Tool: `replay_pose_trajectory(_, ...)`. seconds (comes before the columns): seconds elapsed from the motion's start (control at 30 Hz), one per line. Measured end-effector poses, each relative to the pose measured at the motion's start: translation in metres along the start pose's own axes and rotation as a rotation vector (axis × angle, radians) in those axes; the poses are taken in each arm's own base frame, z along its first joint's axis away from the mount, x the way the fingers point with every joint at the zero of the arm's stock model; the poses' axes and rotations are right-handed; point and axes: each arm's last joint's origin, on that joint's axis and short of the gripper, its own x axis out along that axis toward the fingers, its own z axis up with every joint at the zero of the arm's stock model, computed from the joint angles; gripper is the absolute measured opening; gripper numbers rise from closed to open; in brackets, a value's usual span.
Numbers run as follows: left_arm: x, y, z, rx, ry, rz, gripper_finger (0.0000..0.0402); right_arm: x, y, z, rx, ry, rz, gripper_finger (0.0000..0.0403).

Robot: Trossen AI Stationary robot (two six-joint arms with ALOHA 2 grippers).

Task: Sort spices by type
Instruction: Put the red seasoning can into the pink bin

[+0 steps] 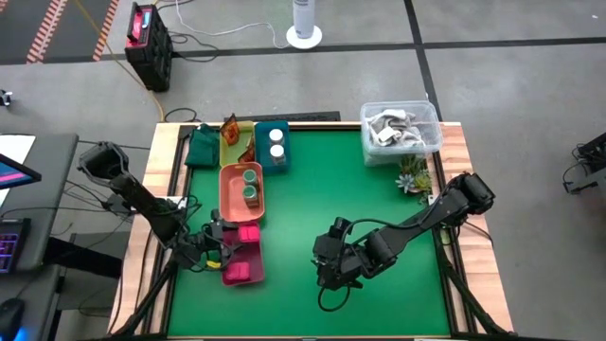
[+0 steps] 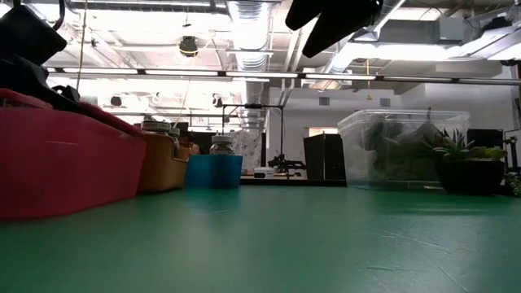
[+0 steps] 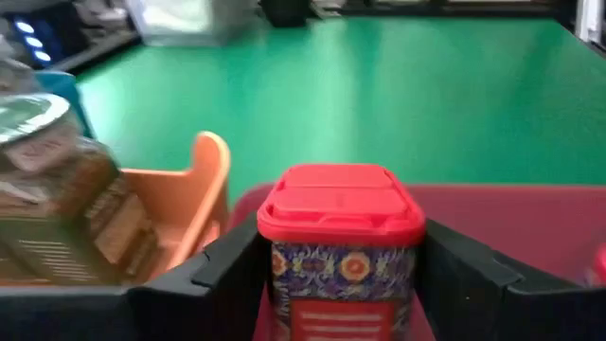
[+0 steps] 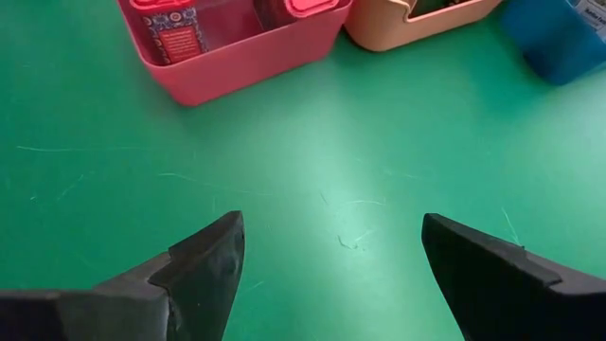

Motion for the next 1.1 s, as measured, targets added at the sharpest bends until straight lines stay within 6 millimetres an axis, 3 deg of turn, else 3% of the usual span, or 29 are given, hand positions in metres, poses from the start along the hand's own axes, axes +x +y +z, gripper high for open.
replay_pose_trajectory(0.17,0.003,0.001,-0.002,0.010,0.060,-0.065,0.0245,0.000,0.000,0.000,0.002,-0.002,0.001,0.0344)
replay_pose_trajectory(0.8,0.005,0.002,-0.001,0.004,0.082,-0.087,0.0250,0.000,0.000,0.000,0.005,-0.001,0.003,0.0344)
replay_pose_trajectory(1.1,-0.002,-0.002,0.026,0.056,0.045,-0.131,0.0287,0.000,-0.002,0.000,-0.055,-0.020,-0.047,0.0344)
